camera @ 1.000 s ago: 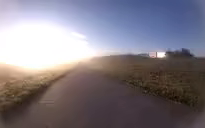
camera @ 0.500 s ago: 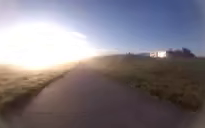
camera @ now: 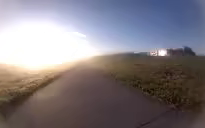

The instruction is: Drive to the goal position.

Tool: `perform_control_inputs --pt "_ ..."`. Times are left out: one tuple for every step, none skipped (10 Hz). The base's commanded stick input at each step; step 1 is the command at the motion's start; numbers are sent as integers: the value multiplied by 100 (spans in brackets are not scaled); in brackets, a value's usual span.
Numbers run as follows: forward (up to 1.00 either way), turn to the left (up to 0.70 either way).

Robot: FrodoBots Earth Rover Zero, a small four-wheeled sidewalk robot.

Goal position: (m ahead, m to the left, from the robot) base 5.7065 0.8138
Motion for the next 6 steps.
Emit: perform_control_inputs --pt "85 0" --pt "85 0" --pt "85 0" --pt "85 0" --pt "85 0" --pt "85 0"
